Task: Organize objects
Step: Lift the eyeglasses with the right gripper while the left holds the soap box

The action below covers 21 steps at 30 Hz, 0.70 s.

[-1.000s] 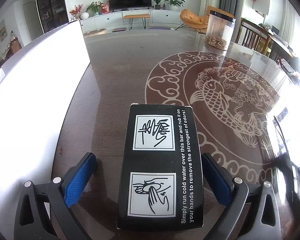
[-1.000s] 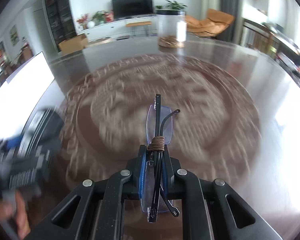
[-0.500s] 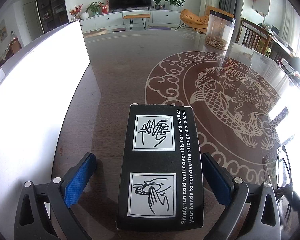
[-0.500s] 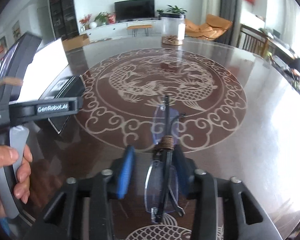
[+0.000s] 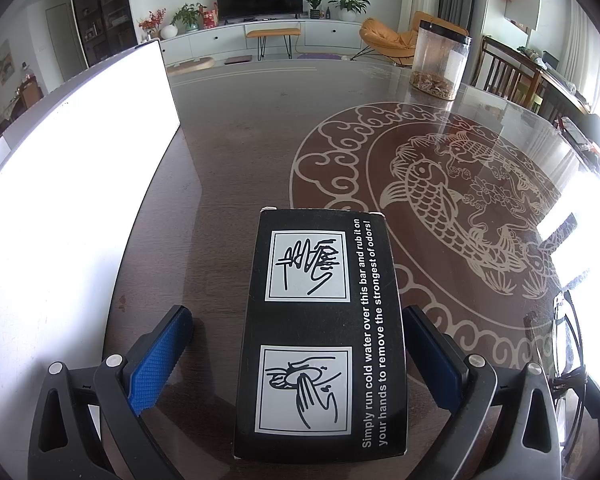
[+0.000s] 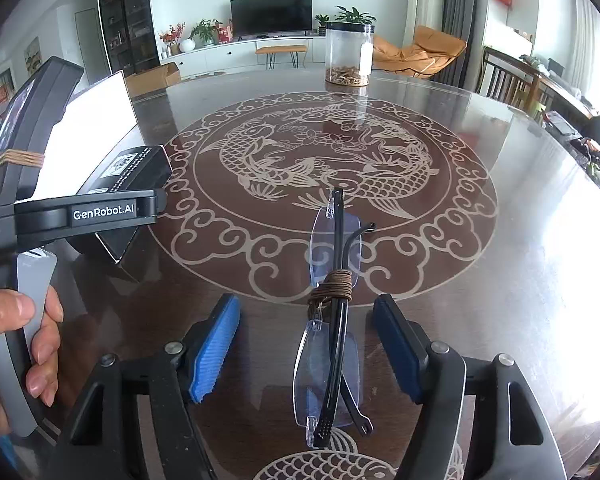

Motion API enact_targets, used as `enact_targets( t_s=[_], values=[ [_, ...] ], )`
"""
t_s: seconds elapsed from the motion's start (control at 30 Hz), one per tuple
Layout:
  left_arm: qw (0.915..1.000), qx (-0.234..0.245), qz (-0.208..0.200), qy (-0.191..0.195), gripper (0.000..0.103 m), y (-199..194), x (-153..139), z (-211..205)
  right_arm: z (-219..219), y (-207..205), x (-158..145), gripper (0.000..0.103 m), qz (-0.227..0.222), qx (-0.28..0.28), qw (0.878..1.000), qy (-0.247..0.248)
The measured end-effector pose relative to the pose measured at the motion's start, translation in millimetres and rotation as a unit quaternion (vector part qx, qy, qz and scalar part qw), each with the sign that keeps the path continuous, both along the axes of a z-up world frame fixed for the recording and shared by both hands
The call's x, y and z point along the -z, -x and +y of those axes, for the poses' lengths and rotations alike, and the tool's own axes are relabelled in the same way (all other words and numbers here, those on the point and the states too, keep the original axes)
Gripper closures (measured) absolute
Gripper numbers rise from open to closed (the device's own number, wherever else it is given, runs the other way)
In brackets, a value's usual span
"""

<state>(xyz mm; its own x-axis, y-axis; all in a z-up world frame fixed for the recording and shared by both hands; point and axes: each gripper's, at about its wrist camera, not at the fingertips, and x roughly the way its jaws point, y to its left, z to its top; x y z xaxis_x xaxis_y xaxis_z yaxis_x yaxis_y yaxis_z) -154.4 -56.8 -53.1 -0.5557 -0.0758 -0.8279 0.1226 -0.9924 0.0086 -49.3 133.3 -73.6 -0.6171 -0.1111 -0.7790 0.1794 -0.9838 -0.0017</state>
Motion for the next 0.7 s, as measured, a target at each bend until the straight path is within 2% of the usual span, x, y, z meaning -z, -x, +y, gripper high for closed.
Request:
enact_targets(
  t_s=[0.7],
  values=[
    [1.0,0.0,0.0,0.0,0.0,0.6,0.2,0.1,-2.3,1.2,1.8,0.026,-0.003,-0.007,1.0,-0.002]
  ],
)
